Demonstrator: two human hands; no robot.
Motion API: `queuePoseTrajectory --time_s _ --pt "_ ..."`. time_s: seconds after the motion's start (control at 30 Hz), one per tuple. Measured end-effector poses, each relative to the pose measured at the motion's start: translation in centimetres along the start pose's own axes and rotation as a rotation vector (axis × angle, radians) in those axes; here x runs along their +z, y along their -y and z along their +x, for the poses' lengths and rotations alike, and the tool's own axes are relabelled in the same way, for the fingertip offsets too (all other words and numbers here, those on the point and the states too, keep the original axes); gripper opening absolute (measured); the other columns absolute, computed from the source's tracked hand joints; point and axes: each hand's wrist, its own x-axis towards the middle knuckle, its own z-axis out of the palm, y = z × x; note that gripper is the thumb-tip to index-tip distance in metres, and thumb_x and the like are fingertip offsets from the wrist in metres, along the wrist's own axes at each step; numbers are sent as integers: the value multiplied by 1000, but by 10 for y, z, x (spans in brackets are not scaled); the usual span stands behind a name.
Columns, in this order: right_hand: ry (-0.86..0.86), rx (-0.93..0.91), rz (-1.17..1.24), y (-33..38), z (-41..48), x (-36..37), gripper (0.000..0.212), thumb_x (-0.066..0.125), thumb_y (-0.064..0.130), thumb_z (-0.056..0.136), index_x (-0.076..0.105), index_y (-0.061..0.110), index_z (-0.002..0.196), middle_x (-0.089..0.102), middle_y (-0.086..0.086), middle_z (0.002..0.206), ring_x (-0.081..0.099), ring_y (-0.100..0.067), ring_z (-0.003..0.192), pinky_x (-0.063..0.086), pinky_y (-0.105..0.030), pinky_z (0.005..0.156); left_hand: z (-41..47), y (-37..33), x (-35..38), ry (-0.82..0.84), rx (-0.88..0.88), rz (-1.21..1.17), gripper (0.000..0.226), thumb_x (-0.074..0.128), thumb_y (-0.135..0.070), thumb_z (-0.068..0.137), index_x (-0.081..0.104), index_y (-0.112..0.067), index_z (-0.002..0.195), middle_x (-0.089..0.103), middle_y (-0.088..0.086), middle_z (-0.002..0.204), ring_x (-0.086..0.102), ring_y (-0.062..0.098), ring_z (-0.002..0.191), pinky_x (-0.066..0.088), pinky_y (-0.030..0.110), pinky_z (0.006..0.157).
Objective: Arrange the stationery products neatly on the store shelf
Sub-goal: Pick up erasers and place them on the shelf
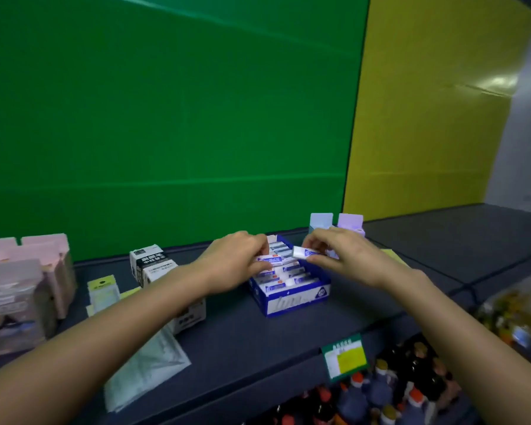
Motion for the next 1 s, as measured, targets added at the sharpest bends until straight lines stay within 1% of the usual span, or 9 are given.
queuePoseTrajectory --time_s 0.1,0.2,0.3,0.37,0.43,0.57,0.77,0.87,1.0 --pt "81 -104 9 -22 24 6 24 55 35 88 56 22 109 64 -1 106 56 -14 92 47 -30 84 11 -7 8 33 -114 41 33 50 -42 88 51 -13 103 58 7 102 52 25 96 42 36 80" --pt "131 -239 25 -37 41 15 24 55 31 89 56 16 108 62 -1 109 50 -9 89 44 -26 83 17 -12 14 37 -212 80 33 51 -42 88 54 -12 102 59 9 105 53 26 98 42 36 81" --pt "168 -330 34 -44 52 22 26 54 31 90 55 15 110 58 -1 110 48 -10 89 41 -25 82 21 -17 20 43 -244 140 33 50 -40 89 55 -12 104 60 8 109 51 25 104 40 35 84" --pt "183 -371 29 -46 57 25 26 53 33 90 55 16 109 58 -1 109 52 -14 92 42 -27 82 24 -18 23 45 -257 166 32 50 -40 89 55 -13 105 60 7 111 49 24 107 39 35 86" --pt "186 -397 12 -49 60 28 27 52 34 90 55 16 111 58 -1 111 55 -18 99 41 -28 83 26 -17 26 43 -263 177 33 50 -40 88 56 -13 106 59 7 113 48 23 108 39 35 88" --pt "151 -426 -24 -53 62 30 30 50 36 91 55 18 114 59 1 116 49 -17 109 38 -28 89 30 -18 36 72 -264 181 34 49 -42 88 56 -15 107 57 6 115 46 21 110 36 33 90" --pt "183 -444 -13 -53 63 34 26 51 34 91 56 17 110 60 0 110 52 -18 104 43 -35 90 35 -14 34 60 -224 268 28 52 -42 86 58 -20 102 63 0 110 49 19 108 32 30 83" --pt "184 -450 -22 -53 63 36 26 50 34 91 57 17 110 59 0 112 52 -18 105 44 -35 90 35 -14 35 31 -197 292 26 54 -41 85 60 -20 100 63 -1 108 50 19 107 32 29 82" --pt "195 -463 -25 -51 64 36 24 52 33 90 60 19 109 59 1 114 56 -21 103 47 -40 87 34 -14 34 21 -192 297 25 53 -41 86 64 -22 100 63 -1 106 53 20 105 34 30 79"
